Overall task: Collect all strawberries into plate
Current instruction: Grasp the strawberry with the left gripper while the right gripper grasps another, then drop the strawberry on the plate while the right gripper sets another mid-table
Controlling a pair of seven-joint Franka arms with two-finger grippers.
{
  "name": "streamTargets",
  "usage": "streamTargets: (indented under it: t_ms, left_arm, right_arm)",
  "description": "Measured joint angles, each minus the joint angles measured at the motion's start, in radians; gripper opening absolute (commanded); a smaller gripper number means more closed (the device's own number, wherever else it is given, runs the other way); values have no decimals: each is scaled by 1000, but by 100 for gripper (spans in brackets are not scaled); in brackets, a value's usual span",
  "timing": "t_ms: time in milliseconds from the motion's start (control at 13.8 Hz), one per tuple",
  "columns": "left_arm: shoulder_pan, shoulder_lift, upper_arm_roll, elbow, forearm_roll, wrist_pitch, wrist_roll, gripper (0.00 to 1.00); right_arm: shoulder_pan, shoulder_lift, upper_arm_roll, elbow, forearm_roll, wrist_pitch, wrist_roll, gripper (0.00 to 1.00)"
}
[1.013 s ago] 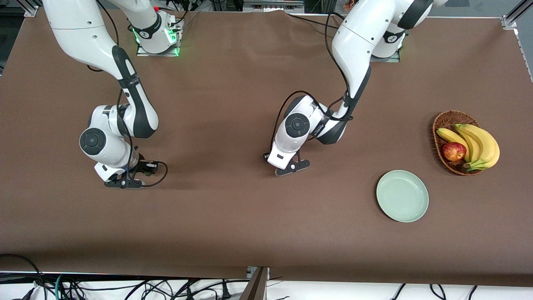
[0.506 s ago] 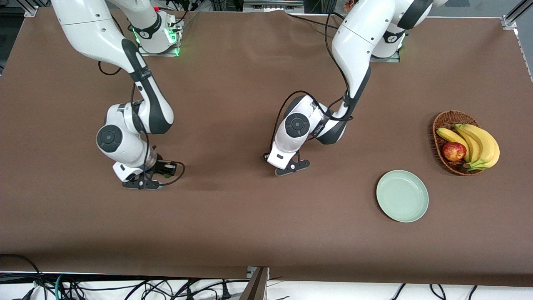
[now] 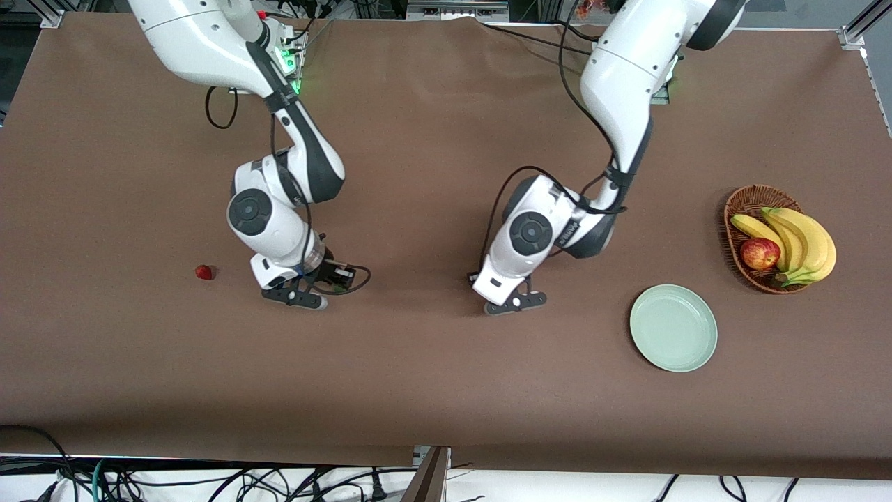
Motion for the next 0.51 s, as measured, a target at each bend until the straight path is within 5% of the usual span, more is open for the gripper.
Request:
streamTargets:
  t_ms: [506]
  left_arm:
    - [298, -85, 12, 12, 32, -147, 578, 0]
  right_arm:
    - [208, 126, 4, 211, 0, 4, 384, 31]
